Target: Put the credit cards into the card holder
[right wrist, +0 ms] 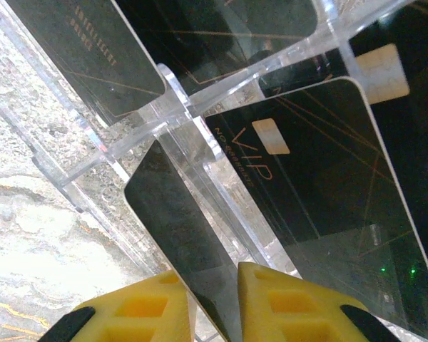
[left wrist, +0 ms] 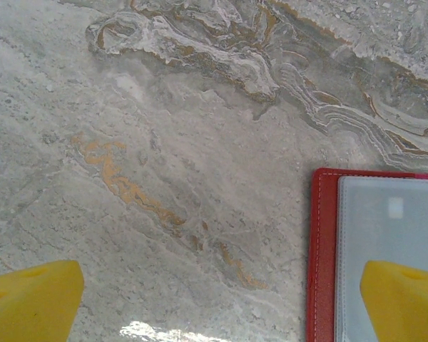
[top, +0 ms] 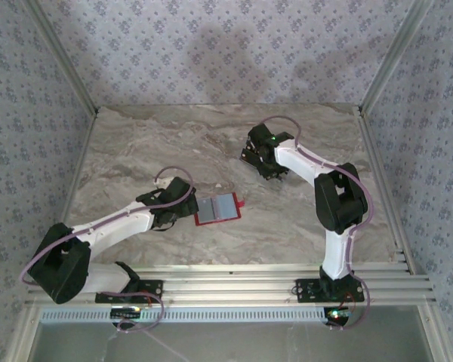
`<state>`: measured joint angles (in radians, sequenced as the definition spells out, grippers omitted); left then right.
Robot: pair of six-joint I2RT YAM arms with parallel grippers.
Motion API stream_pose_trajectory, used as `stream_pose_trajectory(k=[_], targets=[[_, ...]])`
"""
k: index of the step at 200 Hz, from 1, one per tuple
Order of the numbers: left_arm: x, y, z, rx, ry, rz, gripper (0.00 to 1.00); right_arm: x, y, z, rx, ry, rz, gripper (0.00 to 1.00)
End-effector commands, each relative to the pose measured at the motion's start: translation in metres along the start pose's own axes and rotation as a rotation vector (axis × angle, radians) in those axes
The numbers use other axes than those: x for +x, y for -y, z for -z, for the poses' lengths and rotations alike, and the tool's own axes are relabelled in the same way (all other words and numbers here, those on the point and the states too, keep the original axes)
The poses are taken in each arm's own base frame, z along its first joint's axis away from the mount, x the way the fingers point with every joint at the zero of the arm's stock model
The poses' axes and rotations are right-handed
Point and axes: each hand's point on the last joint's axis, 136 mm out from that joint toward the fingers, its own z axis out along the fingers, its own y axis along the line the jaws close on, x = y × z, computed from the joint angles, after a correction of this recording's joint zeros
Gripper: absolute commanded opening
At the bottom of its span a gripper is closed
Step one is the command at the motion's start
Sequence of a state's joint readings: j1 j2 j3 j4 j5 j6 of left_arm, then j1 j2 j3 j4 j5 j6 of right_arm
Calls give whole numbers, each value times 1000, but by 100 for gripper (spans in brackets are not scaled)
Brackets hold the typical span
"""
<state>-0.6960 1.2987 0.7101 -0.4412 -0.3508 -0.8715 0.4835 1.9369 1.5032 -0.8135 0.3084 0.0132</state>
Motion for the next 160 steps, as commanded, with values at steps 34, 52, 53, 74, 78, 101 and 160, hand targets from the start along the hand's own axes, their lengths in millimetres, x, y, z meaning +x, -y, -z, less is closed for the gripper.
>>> stream_pose_trajectory(k=[34, 52, 53, 74, 78, 101, 160], targets=[[-2, 8, 1, 19, 3, -19, 100, 4, 4, 16, 12, 2, 17, 20], [-3, 9, 1, 22, 3, -20, 100, 3, 3, 16, 12, 4, 22, 19], [-2, 8, 1, 21, 2, -20, 100, 3, 3, 16, 11, 3, 22, 19], [-2, 9, 1, 23, 2, -22, 100, 2, 2, 17, 9, 3, 31, 15], [-2, 9, 1, 24, 2, -22, 100, 2, 1, 17, 9, 1, 34, 15], [-2, 10, 0, 25, -3, -26, 100, 3, 0, 16, 13, -9, 54, 11], [-2, 11, 0, 25, -3, -27, 100, 0, -3, 20, 18, -1, 76, 5]])
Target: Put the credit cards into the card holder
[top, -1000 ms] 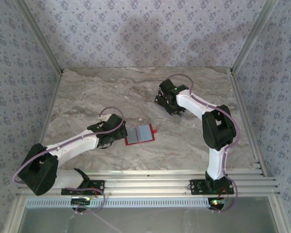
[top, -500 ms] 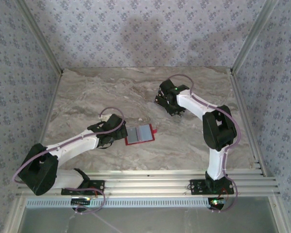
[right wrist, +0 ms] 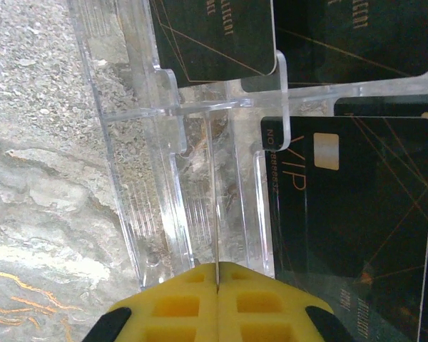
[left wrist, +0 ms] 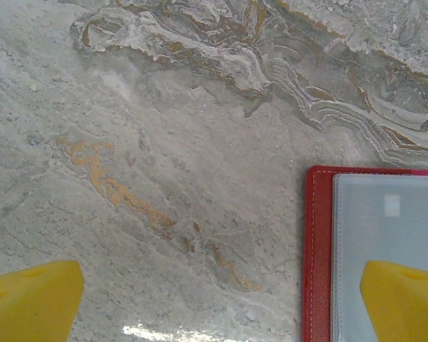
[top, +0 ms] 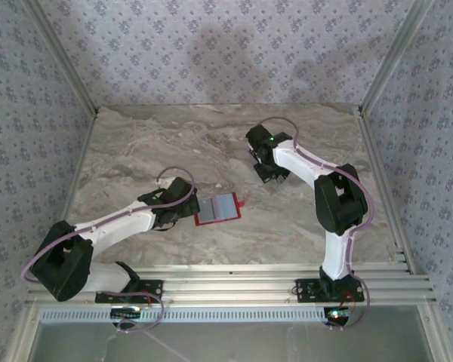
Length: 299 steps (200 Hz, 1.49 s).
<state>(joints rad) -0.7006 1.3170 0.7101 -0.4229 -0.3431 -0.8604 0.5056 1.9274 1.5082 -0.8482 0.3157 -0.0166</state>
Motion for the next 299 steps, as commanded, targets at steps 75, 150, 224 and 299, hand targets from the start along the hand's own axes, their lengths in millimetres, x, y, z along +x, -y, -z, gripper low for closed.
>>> stream_pose_trajectory(k=[75, 150, 224, 299], targets=[[-4, 8, 3, 18, 1, -17, 100, -11, 6, 29, 16, 40, 13, 0], [-4, 8, 3, 20, 1, -20, 100, -19, 12, 56, -1, 102, -35, 0], [-6, 15, 2, 25, -11, -44, 100, -30, 6, 108, -129, 255, -133, 0], [-5, 21, 1, 42, -27, -77, 100, -45, -39, 172, -500, 456, -238, 0]])
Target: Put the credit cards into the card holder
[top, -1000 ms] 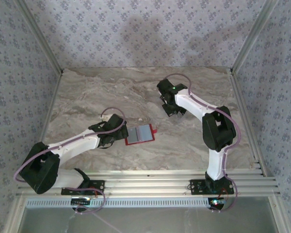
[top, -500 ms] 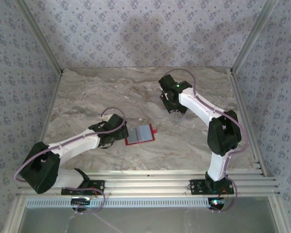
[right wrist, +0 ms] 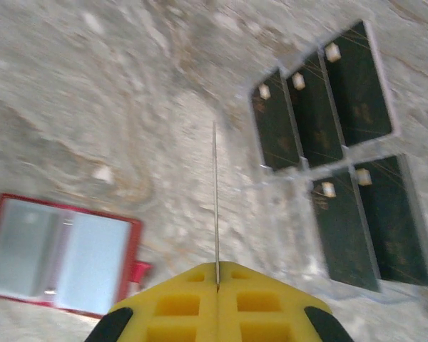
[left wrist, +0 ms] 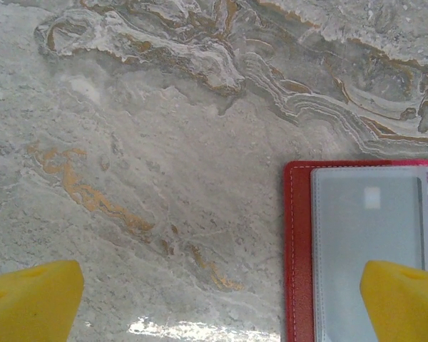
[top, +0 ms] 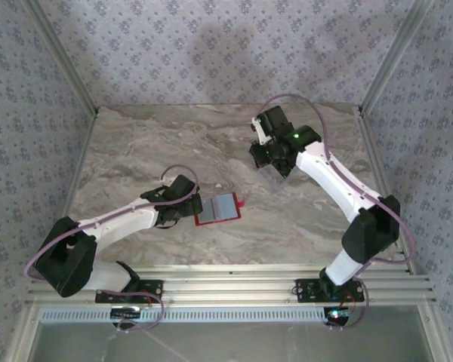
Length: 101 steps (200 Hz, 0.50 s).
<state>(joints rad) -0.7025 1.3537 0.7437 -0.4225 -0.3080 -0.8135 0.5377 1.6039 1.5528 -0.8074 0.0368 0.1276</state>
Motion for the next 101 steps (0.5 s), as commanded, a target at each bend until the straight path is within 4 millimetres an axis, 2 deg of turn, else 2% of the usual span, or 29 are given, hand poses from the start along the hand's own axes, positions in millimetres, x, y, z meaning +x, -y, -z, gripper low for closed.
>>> stream_pose_trajectory(k=[1, 39, 74, 78, 101], targets=[[-5, 9, 3, 19, 0, -28, 100, -7, -33, 13, -187, 59, -84, 0], [-3, 9, 4, 15, -7, -54, 100, -5, -69, 11, -425, 106, -185, 0], [4, 11, 6, 13, -20, -83, 100, 6, -96, -7, -587, 99, -287, 0], [5, 11, 5, 10, -21, -88, 100, 19, -97, -17, -588, 68, -301, 0], [10, 13, 6, 5, -29, -106, 100, 35, -104, -33, -616, 58, -351, 0]])
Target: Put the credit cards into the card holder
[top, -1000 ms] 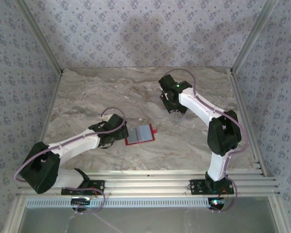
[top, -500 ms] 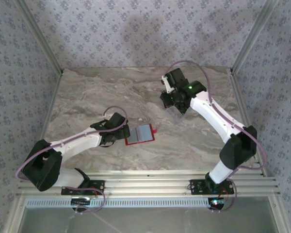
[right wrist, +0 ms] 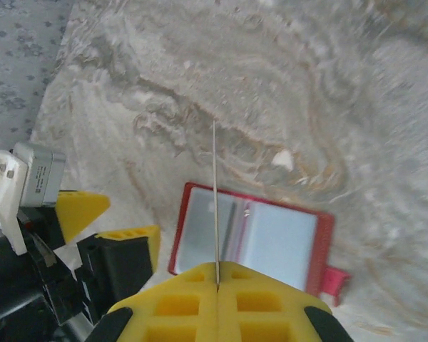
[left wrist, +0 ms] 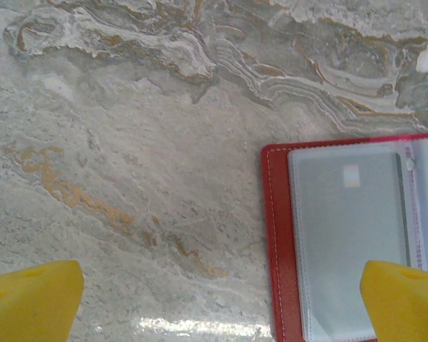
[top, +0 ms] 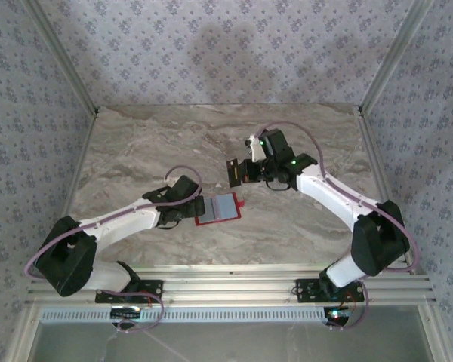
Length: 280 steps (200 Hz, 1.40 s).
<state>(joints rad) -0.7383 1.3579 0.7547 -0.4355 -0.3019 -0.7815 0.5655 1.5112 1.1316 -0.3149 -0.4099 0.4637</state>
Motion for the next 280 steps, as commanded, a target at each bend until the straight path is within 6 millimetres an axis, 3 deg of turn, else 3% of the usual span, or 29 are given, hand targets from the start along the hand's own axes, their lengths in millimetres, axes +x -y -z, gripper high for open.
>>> stream_pose_trajectory(k=[1, 50, 148, 220, 280], targets=[[4, 4, 2, -14, -17, -41, 100, 0, -18, -12, -130, 41, -68, 0], [12, 14, -3, -12, -27, -80, 100, 21, -1, -22, -118, 38, -100, 0], [17, 27, -17, -47, -36, -140, 100, 28, 29, -20, -115, 47, -211, 0], [12, 15, -21, -127, -3, -107, 100, 46, 20, -37, -166, -16, -201, 0], [19, 2, -23, -173, -8, -90, 100, 71, 18, -64, -194, -107, -198, 0]])
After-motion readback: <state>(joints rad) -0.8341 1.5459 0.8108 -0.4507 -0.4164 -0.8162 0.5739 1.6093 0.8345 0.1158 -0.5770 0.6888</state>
